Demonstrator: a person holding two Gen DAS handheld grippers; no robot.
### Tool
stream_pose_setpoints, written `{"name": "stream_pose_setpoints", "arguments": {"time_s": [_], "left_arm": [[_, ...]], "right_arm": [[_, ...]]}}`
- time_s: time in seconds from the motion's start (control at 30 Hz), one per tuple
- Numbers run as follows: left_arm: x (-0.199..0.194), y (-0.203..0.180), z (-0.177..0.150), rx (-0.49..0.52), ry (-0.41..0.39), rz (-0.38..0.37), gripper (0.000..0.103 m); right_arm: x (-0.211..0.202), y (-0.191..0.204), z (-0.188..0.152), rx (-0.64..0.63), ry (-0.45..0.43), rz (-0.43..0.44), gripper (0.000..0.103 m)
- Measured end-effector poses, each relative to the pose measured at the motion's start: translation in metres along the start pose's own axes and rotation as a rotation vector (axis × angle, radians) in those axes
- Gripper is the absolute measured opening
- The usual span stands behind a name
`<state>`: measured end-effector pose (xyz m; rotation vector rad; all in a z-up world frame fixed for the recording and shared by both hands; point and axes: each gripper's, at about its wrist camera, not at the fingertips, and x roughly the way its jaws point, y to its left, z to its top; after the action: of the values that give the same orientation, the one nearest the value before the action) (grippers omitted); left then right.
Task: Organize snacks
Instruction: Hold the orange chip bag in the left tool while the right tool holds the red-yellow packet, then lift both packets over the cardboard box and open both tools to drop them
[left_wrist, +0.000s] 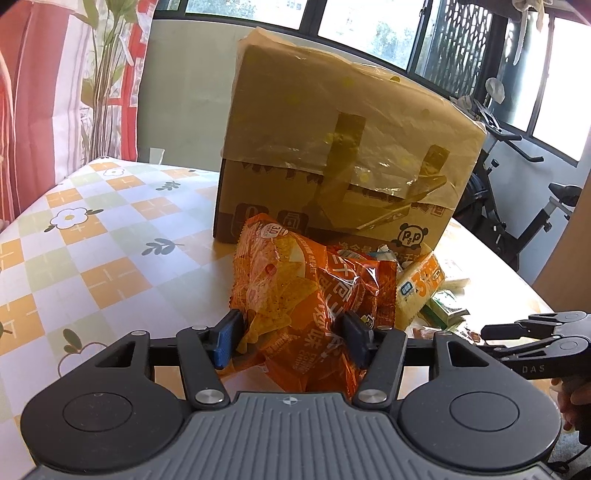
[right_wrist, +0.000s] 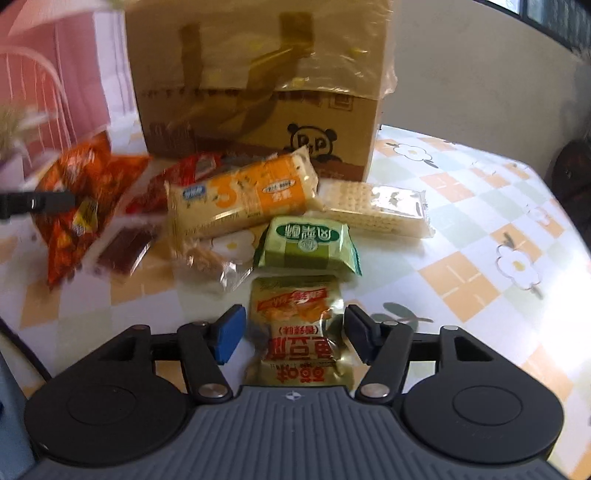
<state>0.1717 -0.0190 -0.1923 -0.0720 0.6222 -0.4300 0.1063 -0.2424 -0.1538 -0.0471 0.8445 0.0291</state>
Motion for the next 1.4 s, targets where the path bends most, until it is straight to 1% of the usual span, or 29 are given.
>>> {"name": "stream_pose_setpoints", "arguments": {"time_s": [0.07, 0.17, 0.37, 0.5, 0.63, 0.77, 0.9, 1.03, 1.2, 1.3, 1.4], "left_arm": [[0.001, 0.001, -0.001, -0.008, 0.002, 0.002, 0.061], [0.002, 0.001, -0.002, -0.016, 0.004, 0.0, 0.061], [-0.001, 0.0, -0.003, -0.02, -0.006, -0.005, 0.061], [-0.004, 0.001, -0.003, -0.022, -0.011, -0.01, 0.061], [-0.008, 0.001, -0.001, -0.018, -0.023, -0.015, 0.061], [-0.011, -0.003, 0.005, -0.002, -0.042, -0.017, 0.061], [-0.016, -0.005, 0.017, 0.007, -0.073, -0.019, 0.061], [-0.024, -0.007, 0.04, 0.022, -0.124, -0.023, 0.061], [-0.036, -0.013, 0.09, 0.074, -0.228, -0.028, 0.061], [-0.038, -0.019, 0.129, 0.099, -0.291, -0.026, 0.061], [-0.029, -0.029, 0.166, 0.118, -0.329, -0.019, 0.061]], "right_arm": [[0.001, -0.001, 0.0, 0.01, 0.0, 0.0, 0.063], [0.001, 0.0, 0.0, -0.009, -0.003, 0.0, 0.062], [-0.004, 0.001, -0.002, -0.003, -0.008, 0.015, 0.048], [-0.009, 0.004, -0.007, 0.006, -0.026, 0.016, 0.043], [-0.016, 0.003, -0.01, 0.043, -0.042, 0.038, 0.042], [-0.032, 0.0, -0.002, 0.071, -0.107, 0.052, 0.042], [-0.053, 0.001, 0.021, 0.049, -0.193, 0.067, 0.042], [-0.072, 0.001, 0.055, 0.005, -0.284, 0.082, 0.042], [-0.092, 0.001, 0.113, -0.053, -0.41, 0.084, 0.042], [-0.093, -0.003, 0.147, -0.063, -0.474, 0.087, 0.042], [-0.086, -0.008, 0.177, -0.067, -0.512, 0.086, 0.042]]}}
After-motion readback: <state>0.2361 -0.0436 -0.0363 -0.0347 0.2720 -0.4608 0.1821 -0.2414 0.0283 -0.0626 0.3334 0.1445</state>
